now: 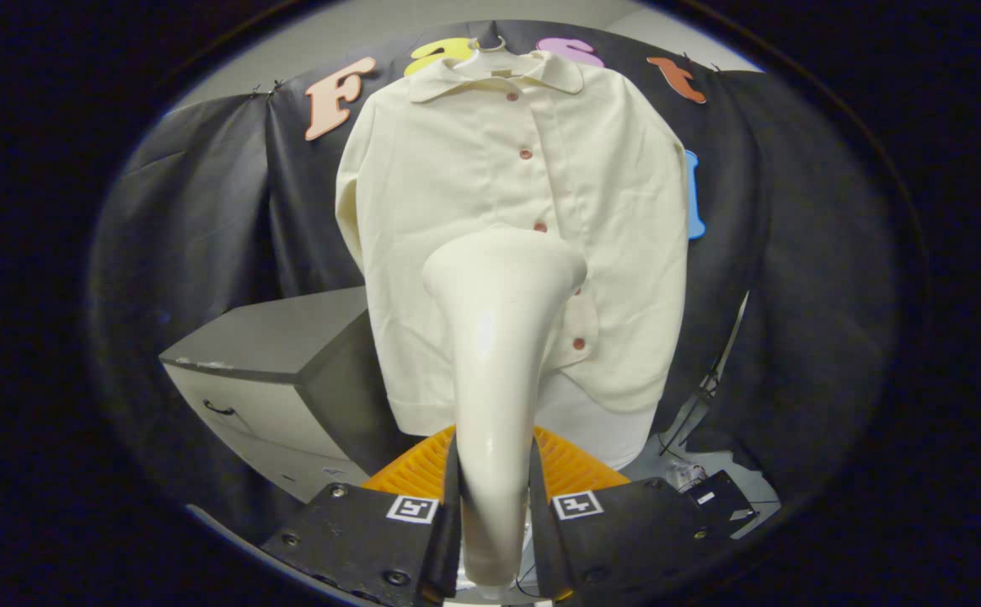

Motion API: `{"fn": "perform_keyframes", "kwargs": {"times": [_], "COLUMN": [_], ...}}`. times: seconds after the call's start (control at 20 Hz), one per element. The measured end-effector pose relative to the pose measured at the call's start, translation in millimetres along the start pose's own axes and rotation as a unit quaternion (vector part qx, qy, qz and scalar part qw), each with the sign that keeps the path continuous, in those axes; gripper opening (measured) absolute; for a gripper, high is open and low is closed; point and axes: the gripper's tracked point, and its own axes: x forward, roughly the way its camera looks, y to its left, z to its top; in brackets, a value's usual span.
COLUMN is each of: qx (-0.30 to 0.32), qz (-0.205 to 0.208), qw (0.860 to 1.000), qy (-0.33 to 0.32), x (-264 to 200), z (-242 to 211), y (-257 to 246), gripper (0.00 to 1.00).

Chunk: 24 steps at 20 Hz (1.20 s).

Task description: Iron the clothes twice with a garment steamer, once on the left side and once on the right side.

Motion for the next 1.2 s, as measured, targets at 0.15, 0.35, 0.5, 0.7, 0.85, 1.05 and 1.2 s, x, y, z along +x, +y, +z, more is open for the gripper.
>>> {"fn": "perform_keyframes", "kwargs": {"times": [0.15,0.35,0.5,0.7,0.85,1.05,1.2], "qx": [0.006,0.022,0.016,0.032,0.028,0.031,0.034], "qz": [-0.011,-0.017,-0.028,-0.037,-0.043,-0.033,-0.022], "qw": [1.000,0.998,0.998,0.997,0.997,0.998,0.998], "qy": [-0.026,-0.048,-0.061,-0.064,-0.060,-0.052,-0.050], "x": [-4.1,-9.7,-7.1,12.4,30.7,56.8,67.8], "z": [48.0,105.3,148.1,196.3,224.5,241.1,231.8], "y": [-25.8,-57.5,-86.6,-114.1,-122.1,-123.0,-124.0], "gripper": [0.35,0.35,0.35,0.35,0.35,0.35,0.35]}}
